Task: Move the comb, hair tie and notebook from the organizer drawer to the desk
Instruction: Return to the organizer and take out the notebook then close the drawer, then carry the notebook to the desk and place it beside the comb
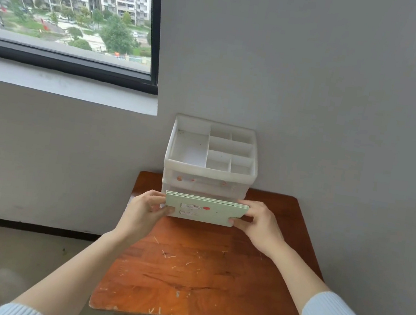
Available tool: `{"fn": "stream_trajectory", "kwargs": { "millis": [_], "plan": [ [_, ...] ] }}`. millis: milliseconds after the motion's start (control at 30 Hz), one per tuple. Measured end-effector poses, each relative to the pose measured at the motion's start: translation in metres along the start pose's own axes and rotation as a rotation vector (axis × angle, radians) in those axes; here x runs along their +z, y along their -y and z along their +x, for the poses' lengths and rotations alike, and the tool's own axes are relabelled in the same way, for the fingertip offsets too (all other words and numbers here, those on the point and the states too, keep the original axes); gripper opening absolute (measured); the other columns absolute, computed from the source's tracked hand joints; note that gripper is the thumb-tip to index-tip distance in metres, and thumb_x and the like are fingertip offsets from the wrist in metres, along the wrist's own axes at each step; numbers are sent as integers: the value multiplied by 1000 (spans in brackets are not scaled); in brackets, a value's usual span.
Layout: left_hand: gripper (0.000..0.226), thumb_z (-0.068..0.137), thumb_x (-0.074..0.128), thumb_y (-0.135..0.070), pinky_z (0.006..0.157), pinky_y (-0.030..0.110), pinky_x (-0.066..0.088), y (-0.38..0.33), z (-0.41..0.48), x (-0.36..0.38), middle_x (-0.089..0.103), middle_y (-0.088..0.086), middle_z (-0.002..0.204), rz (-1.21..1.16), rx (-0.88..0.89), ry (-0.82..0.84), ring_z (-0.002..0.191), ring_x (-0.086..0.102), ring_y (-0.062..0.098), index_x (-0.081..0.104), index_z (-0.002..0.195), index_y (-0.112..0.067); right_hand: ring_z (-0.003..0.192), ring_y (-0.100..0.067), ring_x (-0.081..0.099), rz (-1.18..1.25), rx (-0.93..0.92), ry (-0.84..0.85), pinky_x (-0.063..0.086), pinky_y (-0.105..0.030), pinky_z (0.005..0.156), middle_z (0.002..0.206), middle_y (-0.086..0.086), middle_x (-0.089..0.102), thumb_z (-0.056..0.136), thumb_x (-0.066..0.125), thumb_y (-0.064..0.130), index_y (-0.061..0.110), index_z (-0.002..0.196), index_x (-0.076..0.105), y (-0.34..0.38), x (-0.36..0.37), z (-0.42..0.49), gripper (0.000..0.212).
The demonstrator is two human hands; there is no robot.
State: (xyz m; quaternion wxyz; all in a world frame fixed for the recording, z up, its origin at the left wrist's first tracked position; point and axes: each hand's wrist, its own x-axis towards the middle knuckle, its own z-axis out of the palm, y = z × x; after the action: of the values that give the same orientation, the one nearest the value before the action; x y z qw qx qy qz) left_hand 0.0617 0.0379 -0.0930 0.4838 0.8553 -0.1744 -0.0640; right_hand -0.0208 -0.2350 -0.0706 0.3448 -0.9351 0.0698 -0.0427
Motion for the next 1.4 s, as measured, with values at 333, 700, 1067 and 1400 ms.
{"fn": "stream_trajectory", "kwargs": {
  "millis": [333, 700, 1067, 1400],
  "plan": [
    [20, 82, 71, -21, 82, 31, 55, -35, -150, -7, 78, -8, 89, -231, -251, -203, 86, 72, 12, 75, 101, -25, 95, -5, 69, 427, -65, 239, 52, -25, 85, 96, 10, 77, 84, 69, 25, 25, 95, 77, 40, -7, -64, 13],
    [17, 78, 74, -22, 80, 24, 49, -55, -426, 11, 78, -12, 85, -351, -524, -654, 86, 71, 5, 76, 83, -38, 80, 0, 69, 415, -301, 674, 51, -13, 59, 88, 14, 76, 86, 67, 19, 35, 87, 75, 108, 61, -209, 18],
    [14, 85, 65, -20, 66, 24, 44, -76, -728, -15, 73, -13, 69, -235, -713, -1152, 59, 60, 1, 77, 92, -23, 59, -1, 58, 273, -668, 1046, 43, -13, 55, 76, 5, 76, 83, 66, 27, 31, 81, 77, 269, 166, -414, 12],
    [19, 84, 66, -9, 53, 12, 44, -104, -1063, -21, 72, 10, 79, -218, -885, -1530, 53, 60, 8, 71, 102, -7, 66, -7, 57, 304, -768, 1381, 44, -15, 56, 74, 2, 67, 83, 70, 16, 23, 75, 76, 395, 276, -738, 12]
  ]
}}
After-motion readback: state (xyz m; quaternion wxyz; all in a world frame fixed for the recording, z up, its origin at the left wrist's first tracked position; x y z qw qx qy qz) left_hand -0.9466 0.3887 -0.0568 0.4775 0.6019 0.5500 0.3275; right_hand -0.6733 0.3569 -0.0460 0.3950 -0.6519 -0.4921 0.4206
